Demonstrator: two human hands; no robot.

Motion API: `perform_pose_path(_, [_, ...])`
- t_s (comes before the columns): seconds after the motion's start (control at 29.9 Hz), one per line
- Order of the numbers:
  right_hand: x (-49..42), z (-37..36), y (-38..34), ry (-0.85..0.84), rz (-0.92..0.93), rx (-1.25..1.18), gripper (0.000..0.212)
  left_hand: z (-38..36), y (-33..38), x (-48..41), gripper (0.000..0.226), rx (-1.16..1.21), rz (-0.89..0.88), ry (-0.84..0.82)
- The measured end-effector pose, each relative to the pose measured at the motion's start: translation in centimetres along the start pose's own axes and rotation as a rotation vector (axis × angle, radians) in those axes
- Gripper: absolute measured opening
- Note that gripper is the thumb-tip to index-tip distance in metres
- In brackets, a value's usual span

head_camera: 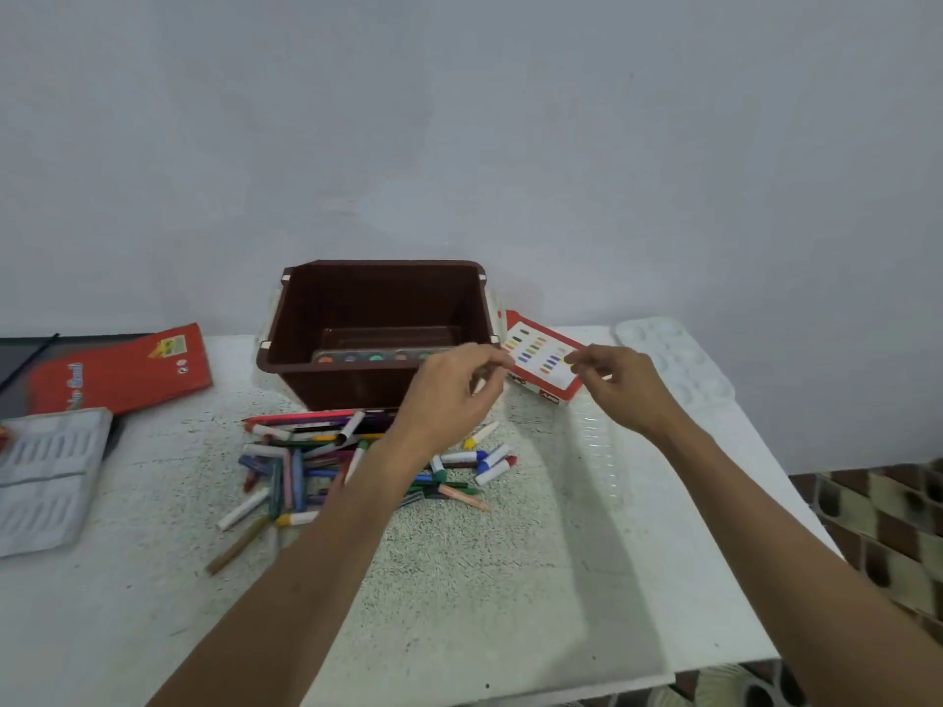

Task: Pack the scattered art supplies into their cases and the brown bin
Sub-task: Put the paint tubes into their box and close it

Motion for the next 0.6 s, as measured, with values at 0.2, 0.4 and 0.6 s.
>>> perform_pose_path(0.2, [4.2,0.7,6.9,-0.021,-0.183,0.096,0.031,-9.9,0.5,3.6,0.023,0.003,0.202,-0.227])
perform_pose_path(0.4, [6.6,-2.1,9.1,-0.096,-0.375,0.051,0.043,-15.3,-3.1,6.5,0.047,-0.014,0.469,-0.431])
perform_pose_path(0.6, [7.8,-4.7,8.7,-0.098,-0.468,-0.167,0.044,-15.8,-4.0,7.0,0.058,0.014,0.556,-0.353])
Point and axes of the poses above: each hand's wrist, its own x-axis away from the middle knuckle, its own z-axis out of the back of the hand, y = z × x, the point moved 8 cm from there along -x, towards the middle knuckle, and after that the axes turned 3 degrees about y, right-handed, at the moved point
